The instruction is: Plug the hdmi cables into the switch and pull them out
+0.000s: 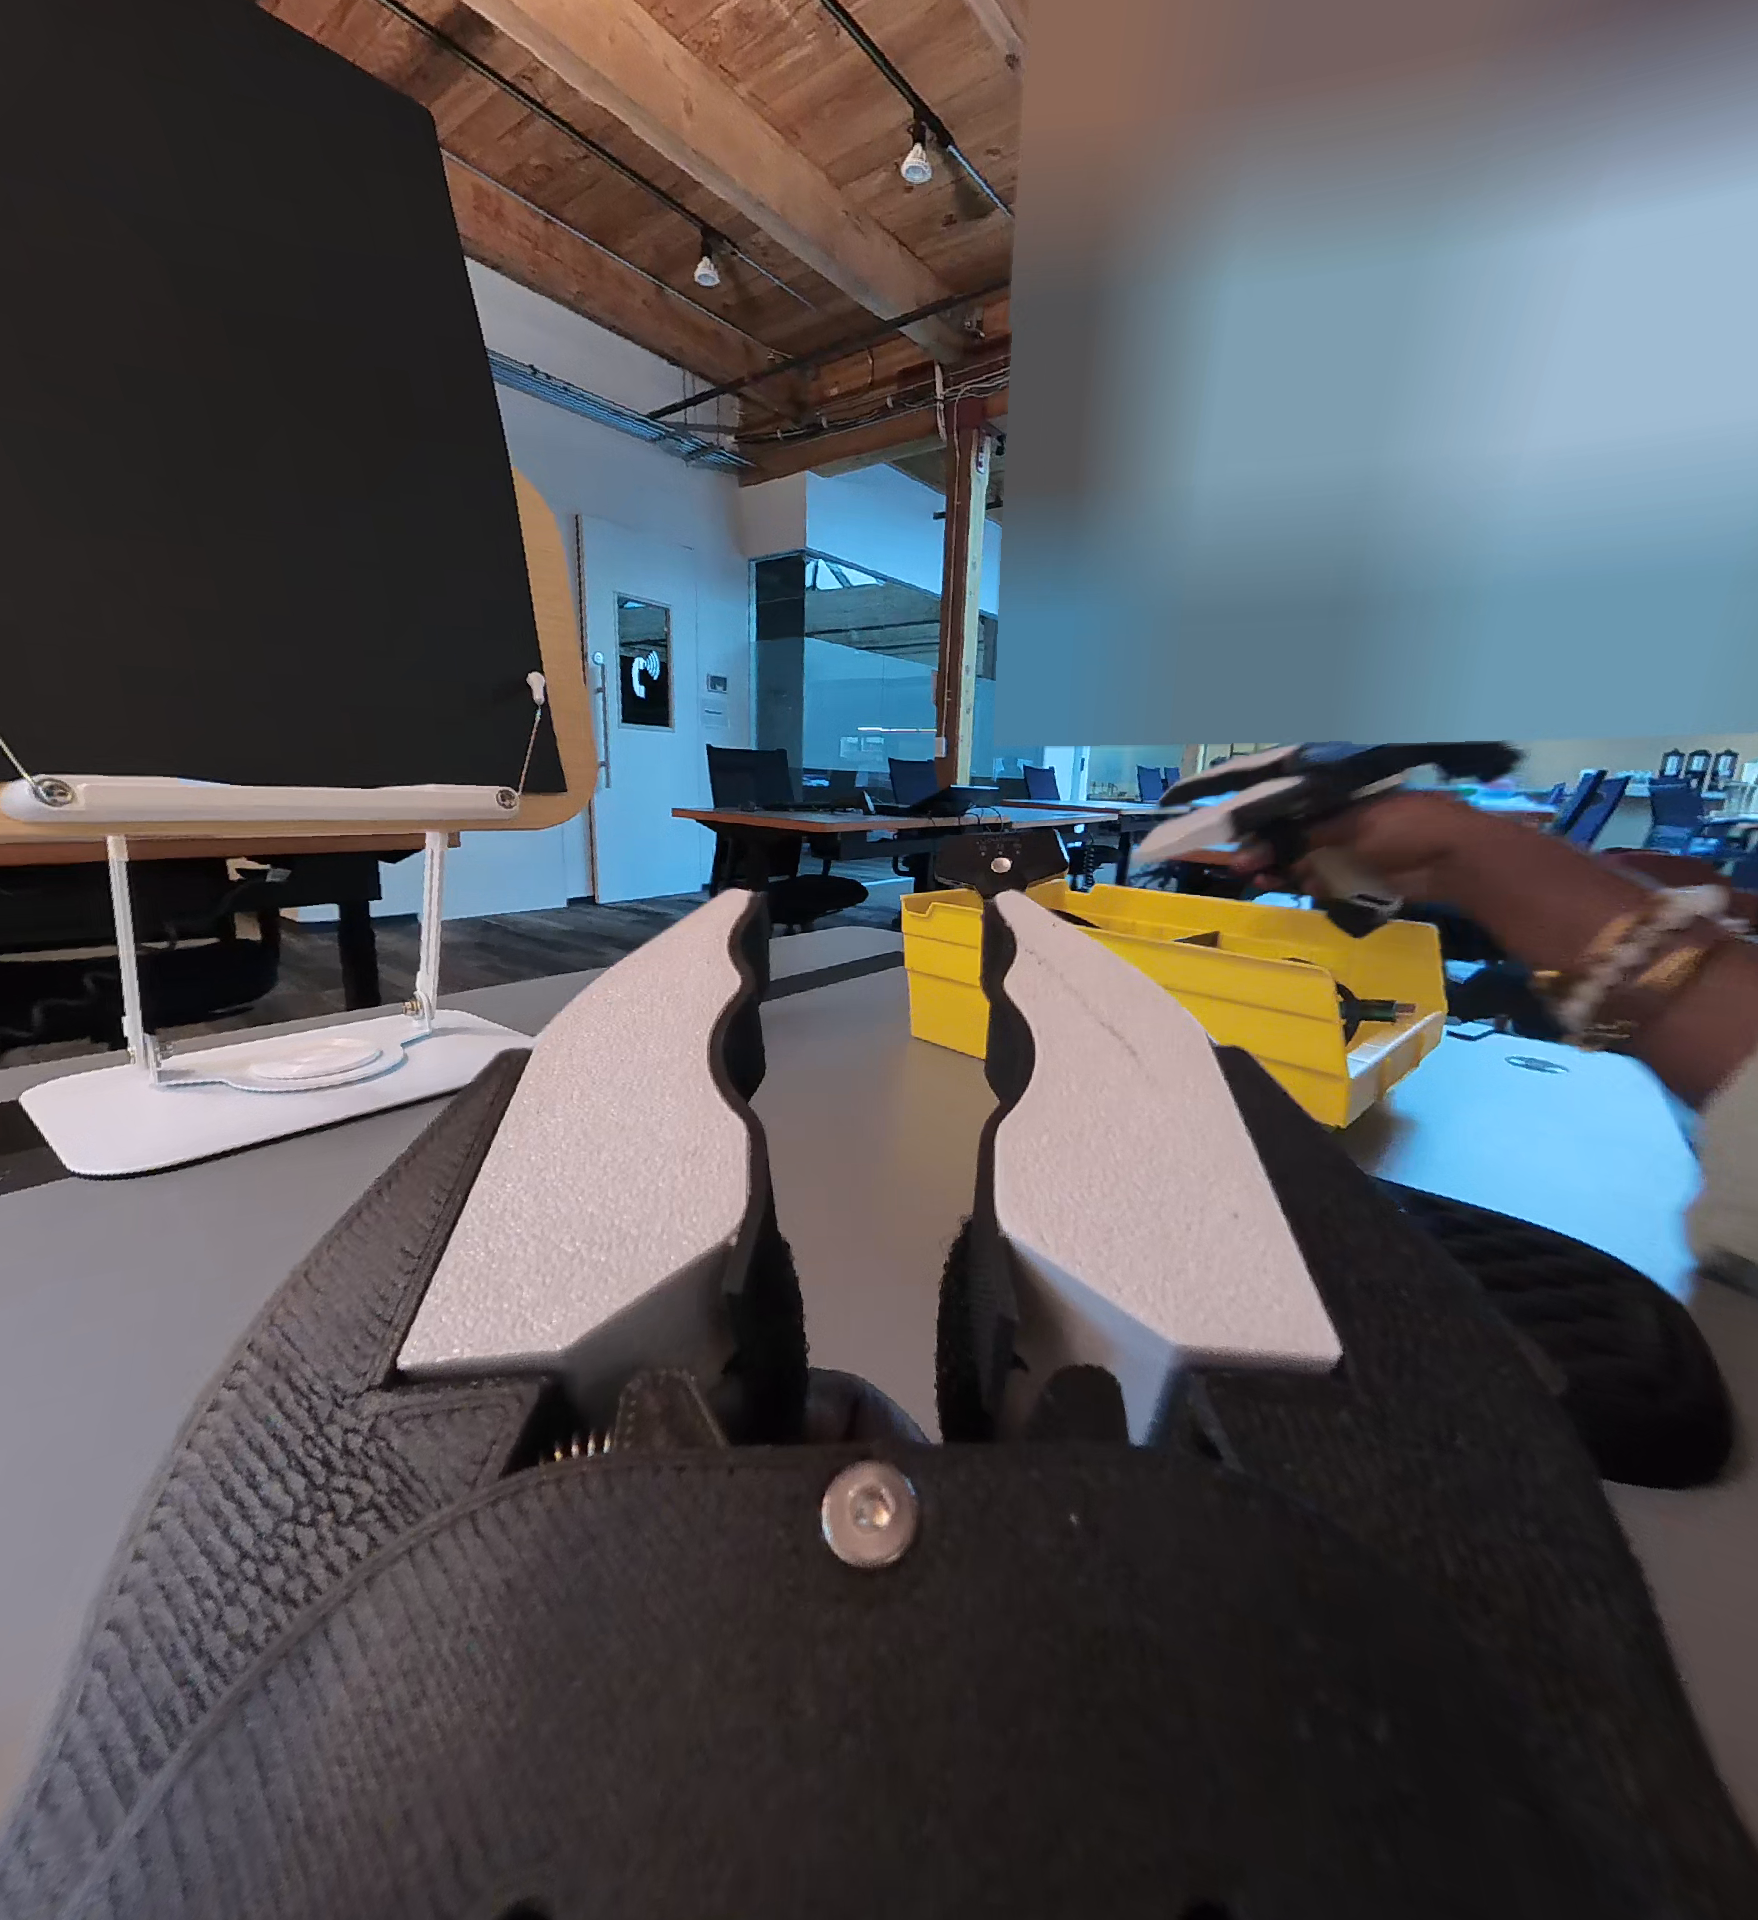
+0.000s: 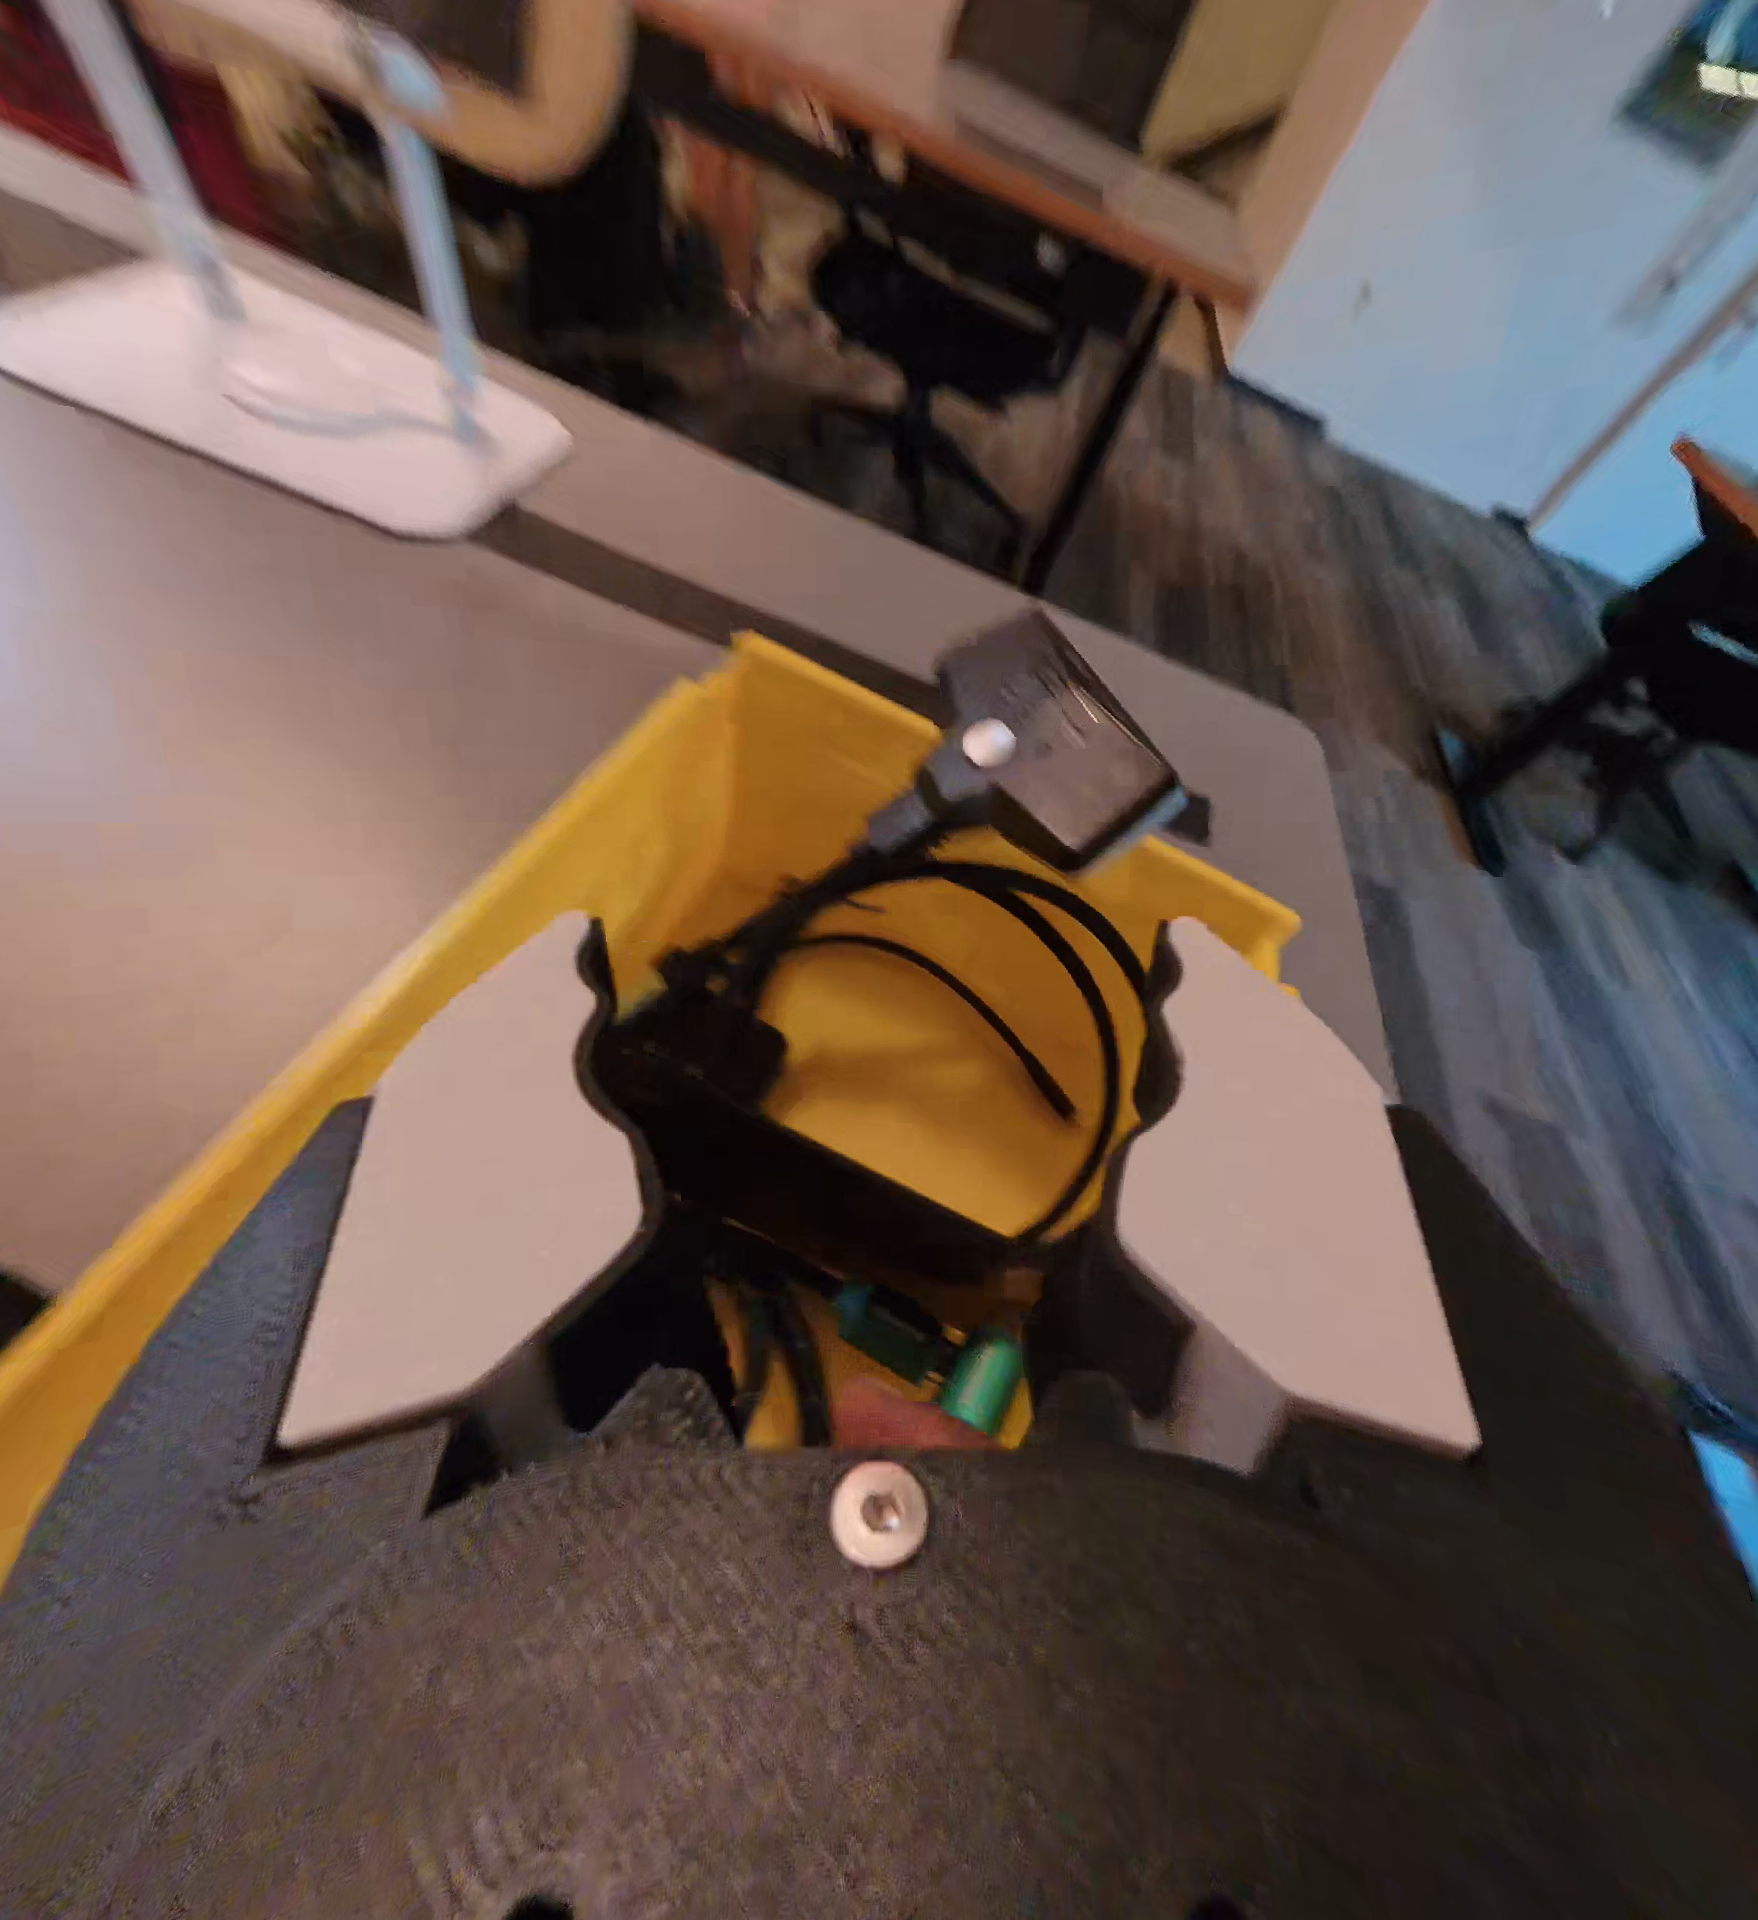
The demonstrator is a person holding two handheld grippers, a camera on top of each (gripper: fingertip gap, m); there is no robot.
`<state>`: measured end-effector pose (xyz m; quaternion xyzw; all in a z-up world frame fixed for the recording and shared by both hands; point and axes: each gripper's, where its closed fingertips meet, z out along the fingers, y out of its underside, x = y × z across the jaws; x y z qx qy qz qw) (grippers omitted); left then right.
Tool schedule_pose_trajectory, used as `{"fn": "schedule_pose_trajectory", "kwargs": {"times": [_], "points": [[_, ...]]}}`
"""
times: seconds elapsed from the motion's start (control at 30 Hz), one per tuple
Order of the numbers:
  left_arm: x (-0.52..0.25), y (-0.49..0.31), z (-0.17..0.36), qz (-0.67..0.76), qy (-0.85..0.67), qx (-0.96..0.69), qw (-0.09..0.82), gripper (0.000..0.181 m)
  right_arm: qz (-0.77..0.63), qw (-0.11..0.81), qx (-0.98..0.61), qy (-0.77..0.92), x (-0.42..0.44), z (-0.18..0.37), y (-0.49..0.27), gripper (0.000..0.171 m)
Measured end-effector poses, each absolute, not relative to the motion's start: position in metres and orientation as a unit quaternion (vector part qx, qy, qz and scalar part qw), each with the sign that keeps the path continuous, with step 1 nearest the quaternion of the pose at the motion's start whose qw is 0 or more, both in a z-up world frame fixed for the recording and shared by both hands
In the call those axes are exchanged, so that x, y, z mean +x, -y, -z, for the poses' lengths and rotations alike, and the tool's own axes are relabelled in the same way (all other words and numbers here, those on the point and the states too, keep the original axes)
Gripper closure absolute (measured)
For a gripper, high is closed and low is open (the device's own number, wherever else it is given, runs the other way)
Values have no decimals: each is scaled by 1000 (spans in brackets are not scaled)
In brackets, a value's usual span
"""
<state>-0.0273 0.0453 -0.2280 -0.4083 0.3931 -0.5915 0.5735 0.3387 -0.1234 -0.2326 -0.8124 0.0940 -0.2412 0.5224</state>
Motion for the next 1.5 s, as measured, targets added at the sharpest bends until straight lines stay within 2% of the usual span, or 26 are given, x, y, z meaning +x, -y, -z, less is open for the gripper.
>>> {"fn": "schedule_pose_trajectory", "kwargs": {"times": [0.1, 0.17, 0.2, 0.27, 0.33, 0.5, 0.63, 0.7, 0.8, 0.97, 1.2, 1.5], "points": [[-29, -46, 227, 578, -395, -401, 591, 141, 191, 596, -775, -82, 297, 213, 130, 55], [-30, -39, 222, 577, -400, -378, 603, 131, 178, 621, -760, -70, 275, 208, 137, 33], [-31, -34, 216, 582, -402, -358, 610, 119, 183, 624, -757, -63, 266, 209, 142, 26], [-33, -23, 202, 590, -398, -322, 625, 76, 197, 612, -764, -50, 252, 215, 152, 25], [-34, -15, 190, 582, -411, -306, 632, 56, 199, 588, -783, -33, 238, 227, 158, 25], [-52, -10, 159, 504, -443, -293, 680, 52, 141, 492, -859, 30, 193, 271, 161, 25], [-82, -39, 146, 417, -437, -331, 725, 55, 117, 452, -882, 61, 172, 301, 147, 25], [-101, -68, 148, 347, -423, -376, 747, 55, 121, 426, -895, 50, 171, 317, 139, 32], [-133, -103, 154, 286, -388, -426, 765, 57, 159, 392, -906, 27, 181, 334, 131, 59], [-173, -136, 157, 277, -311, -474, 776, 63, 317, 322, -891, 33, 215, 333, 134, 137], [-197, -159, 172, 239, -275, -507, 781, 67, 257, 388, -885, -5, 208, 331, 101, 136], [-199, -169, 183, 220, -291, -518, 773, 67, 246, 389, -888, 28, 188, 330, 45, 139]]}}
